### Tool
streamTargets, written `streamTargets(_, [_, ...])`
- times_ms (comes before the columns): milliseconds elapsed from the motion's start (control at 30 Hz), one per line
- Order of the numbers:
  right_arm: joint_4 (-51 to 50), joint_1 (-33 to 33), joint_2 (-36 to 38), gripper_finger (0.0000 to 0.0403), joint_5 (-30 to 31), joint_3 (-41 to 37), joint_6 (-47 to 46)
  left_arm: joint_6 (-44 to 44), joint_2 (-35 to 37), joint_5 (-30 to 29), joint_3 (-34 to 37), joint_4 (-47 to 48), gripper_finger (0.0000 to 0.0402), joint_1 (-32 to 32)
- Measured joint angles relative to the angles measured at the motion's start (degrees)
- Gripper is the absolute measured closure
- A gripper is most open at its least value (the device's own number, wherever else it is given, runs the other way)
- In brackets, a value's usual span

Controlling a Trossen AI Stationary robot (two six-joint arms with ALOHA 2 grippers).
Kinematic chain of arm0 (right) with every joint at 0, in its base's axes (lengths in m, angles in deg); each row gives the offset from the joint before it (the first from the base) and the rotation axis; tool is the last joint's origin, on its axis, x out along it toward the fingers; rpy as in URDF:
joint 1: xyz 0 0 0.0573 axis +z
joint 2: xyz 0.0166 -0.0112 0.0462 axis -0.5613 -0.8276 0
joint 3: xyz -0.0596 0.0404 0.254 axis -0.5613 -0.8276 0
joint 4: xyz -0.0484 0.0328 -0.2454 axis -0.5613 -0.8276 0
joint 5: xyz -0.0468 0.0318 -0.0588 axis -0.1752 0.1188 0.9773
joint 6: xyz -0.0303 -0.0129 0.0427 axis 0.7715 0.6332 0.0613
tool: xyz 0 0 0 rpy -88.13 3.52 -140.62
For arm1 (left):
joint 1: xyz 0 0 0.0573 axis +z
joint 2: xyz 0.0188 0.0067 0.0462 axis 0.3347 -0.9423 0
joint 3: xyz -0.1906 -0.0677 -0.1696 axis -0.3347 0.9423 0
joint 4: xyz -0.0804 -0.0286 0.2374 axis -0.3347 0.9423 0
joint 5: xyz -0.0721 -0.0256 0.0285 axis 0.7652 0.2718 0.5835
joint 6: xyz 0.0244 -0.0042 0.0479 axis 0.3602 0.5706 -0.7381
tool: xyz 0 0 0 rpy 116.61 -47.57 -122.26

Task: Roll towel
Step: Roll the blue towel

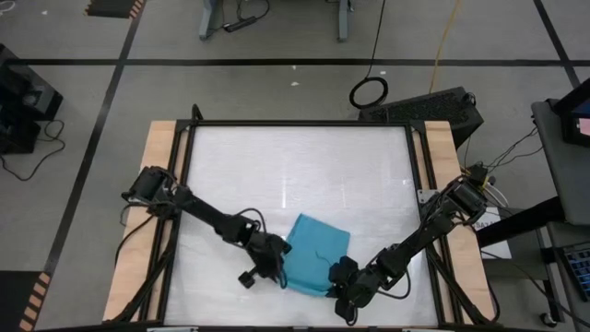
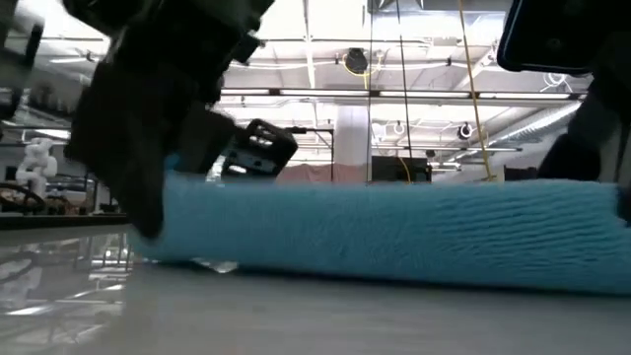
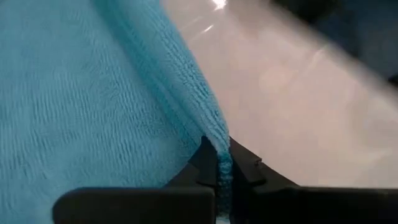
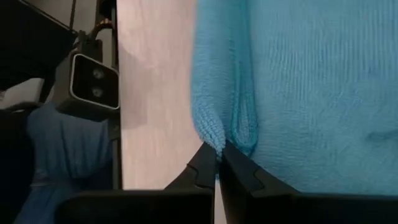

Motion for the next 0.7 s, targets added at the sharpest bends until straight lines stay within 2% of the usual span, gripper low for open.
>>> streamTargets(233, [-0.70, 0.18, 0.00, 0.0402, -2.31, 0.02, -3.64, 14.61, 0.04, 7.81, -2.19, -0.51, 0.0394, 2.54])
streamTargets(467, [-1.94, 0.17, 0.00, 0.0402, -3.92, 0.02, -6.47, 26.54, -3.04, 7.96, -3.37, -0.18, 0.0393, 2.82])
streamTargets(700, [-2.07, 0.18, 0.02, 0.0402, -5.58, 0.01, -8.06, 29.60, -7.66, 9.11, -6.93, 2.68, 0.0392, 2.80])
